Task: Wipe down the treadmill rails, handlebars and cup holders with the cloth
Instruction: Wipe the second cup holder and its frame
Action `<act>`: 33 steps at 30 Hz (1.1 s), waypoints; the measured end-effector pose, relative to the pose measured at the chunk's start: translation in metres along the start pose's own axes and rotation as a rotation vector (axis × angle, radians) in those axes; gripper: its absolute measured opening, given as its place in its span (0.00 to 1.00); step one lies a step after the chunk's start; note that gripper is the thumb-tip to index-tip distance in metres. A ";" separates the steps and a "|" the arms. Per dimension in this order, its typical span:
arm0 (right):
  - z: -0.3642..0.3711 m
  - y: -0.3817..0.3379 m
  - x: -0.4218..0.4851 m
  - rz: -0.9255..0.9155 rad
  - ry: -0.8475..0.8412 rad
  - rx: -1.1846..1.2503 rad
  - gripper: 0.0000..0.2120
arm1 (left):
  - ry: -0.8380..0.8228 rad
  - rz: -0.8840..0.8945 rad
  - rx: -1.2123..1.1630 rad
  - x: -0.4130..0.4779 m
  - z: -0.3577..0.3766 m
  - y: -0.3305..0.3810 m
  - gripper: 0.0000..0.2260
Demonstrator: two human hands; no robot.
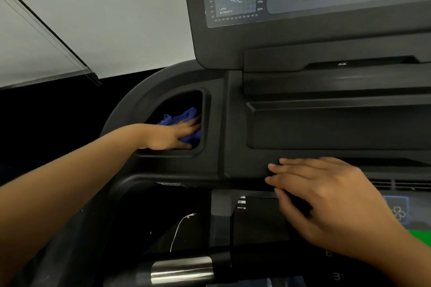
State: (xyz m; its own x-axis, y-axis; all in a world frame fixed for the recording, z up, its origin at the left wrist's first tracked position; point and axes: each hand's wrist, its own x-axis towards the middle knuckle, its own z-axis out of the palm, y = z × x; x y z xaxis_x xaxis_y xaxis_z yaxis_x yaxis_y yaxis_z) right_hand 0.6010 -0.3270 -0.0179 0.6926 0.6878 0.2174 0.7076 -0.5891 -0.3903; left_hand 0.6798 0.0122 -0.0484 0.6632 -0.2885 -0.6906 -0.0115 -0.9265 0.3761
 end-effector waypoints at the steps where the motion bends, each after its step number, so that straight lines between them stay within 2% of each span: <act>1: 0.001 0.000 0.000 -0.001 0.003 0.001 0.13 | 0.002 -0.046 -0.029 -0.003 0.000 0.002 0.29; 3: 0.001 0.000 0.000 -0.003 -0.001 0.001 0.14 | -0.008 -0.162 -0.031 -0.011 0.000 0.005 0.26; 5: 0.000 0.000 0.000 -0.004 -0.002 -0.006 0.14 | -0.044 -0.239 0.072 -0.018 -0.002 0.009 0.22; 9: -0.002 -0.001 0.001 -0.017 0.006 -0.033 0.15 | -0.056 -0.237 0.196 -0.030 -0.006 0.017 0.18; 15: -0.001 -0.005 0.004 -0.020 0.015 -0.070 0.16 | 0.131 -0.177 0.010 -0.039 -0.001 0.013 0.12; 19: 0.001 -0.005 0.003 -0.014 0.028 -0.087 0.16 | 0.340 -0.198 0.095 -0.056 0.011 0.022 0.12; 22: 0.004 -0.004 0.005 0.005 0.030 -0.199 0.19 | 0.496 -0.186 0.094 -0.073 0.022 0.025 0.10; 25: 0.006 -0.003 0.008 0.010 0.005 -0.291 0.23 | 0.610 -0.085 0.158 -0.086 0.039 0.020 0.09; 28: 0.008 -0.001 0.006 -0.010 0.011 -0.318 0.23 | 0.780 0.061 0.101 -0.097 0.061 0.017 0.13; 30: 0.010 0.000 0.006 -0.025 0.022 -0.329 0.23 | 0.810 0.070 0.193 -0.103 0.076 0.009 0.16; 33: 0.013 0.003 0.006 -0.034 0.024 -0.326 0.23 | 0.770 -0.012 0.351 -0.111 0.099 -0.009 0.21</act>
State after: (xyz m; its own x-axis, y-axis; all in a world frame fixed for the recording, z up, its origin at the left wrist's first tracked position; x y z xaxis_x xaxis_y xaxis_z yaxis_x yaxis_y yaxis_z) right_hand 0.6055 -0.3192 -0.0298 0.6683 0.7013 0.2481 0.7352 -0.6736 -0.0765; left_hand 0.5326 0.0290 -0.0364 0.9880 -0.1511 -0.0315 -0.1486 -0.9864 0.0698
